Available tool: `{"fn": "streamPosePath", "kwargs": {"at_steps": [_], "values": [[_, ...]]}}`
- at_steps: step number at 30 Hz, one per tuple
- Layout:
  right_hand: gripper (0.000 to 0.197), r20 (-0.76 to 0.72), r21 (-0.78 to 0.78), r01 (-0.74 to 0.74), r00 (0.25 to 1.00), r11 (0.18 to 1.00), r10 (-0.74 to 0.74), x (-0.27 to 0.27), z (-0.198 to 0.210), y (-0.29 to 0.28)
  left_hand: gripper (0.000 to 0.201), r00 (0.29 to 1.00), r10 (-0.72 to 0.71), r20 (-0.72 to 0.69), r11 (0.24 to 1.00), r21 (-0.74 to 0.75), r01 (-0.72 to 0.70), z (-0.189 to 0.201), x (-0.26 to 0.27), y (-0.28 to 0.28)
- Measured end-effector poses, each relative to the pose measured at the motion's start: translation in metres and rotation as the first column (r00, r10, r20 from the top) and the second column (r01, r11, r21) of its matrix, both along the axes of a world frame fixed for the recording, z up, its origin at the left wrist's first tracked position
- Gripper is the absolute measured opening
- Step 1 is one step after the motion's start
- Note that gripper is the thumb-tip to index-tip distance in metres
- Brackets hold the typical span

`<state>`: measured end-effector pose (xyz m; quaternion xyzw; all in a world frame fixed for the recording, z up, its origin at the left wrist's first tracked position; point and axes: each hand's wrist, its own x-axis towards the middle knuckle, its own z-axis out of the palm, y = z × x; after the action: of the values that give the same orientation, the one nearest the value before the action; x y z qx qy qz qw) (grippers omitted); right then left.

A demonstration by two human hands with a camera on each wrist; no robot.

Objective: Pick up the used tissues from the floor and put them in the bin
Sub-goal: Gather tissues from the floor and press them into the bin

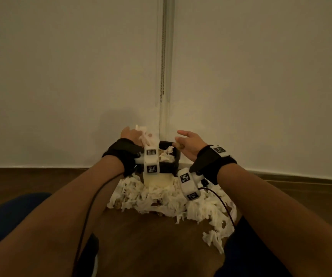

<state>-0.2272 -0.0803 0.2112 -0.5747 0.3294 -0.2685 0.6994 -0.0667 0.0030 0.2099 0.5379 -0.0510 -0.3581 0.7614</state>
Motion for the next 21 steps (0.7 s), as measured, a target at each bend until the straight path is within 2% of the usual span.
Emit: {"fn": "streamPosePath", "kwargs": {"at_steps": [1,2,4,7,9,12,15,18,21], "values": [[0.045,0.002,-0.025,0.014,1.0,1.0,-0.014,-0.004,0.001,-0.004,0.044,0.998,-0.035,-0.056,0.997,-0.073,0.031,0.01,-0.003,0.002],[0.043,0.004,-0.046,0.026,1.0,0.999,-0.026,-0.007,0.002,-0.008,0.044,0.998,-0.049,-0.036,0.987,-0.156,0.043,0.018,-0.007,0.004],[0.038,0.009,-0.074,0.044,0.999,0.996,-0.043,-0.011,0.001,-0.015,0.042,0.996,-0.06,-0.066,0.974,-0.224,0.044,0.031,-0.007,-0.002],[0.032,0.03,-0.063,0.073,0.997,0.995,-0.071,-0.015,0.001,-0.021,0.038,0.995,-0.003,0.097,0.993,-0.119,0.015,0.04,-0.015,-0.003],[0.026,0.054,-0.014,0.067,0.996,0.998,-0.066,-0.016,0.002,-0.02,0.04,0.989,0.004,0.145,0.998,-0.057,0.005,0.038,-0.013,-0.007],[0.018,0.068,0.0,0.033,0.997,0.999,-0.033,-0.013,0.007,-0.016,0.045,0.982,-0.024,0.189,1.0,0.021,0.02,0.036,-0.011,-0.014],[0.008,0.098,-0.054,0.08,0.992,0.995,-0.074,-0.012,0.008,-0.017,0.039,0.959,-0.121,0.258,0.991,0.088,0.101,0.038,-0.015,-0.02],[0.025,0.094,-0.073,0.101,0.991,0.992,-0.094,-0.013,0.002,-0.021,0.059,0.946,-0.213,0.242,0.975,0.111,0.191,0.037,-0.016,-0.031],[0.03,0.069,-0.051,0.08,0.995,0.995,-0.077,-0.011,0.0,-0.024,0.052,0.944,-0.242,0.223,0.97,0.075,0.23,0.032,-0.022,-0.041]]}}
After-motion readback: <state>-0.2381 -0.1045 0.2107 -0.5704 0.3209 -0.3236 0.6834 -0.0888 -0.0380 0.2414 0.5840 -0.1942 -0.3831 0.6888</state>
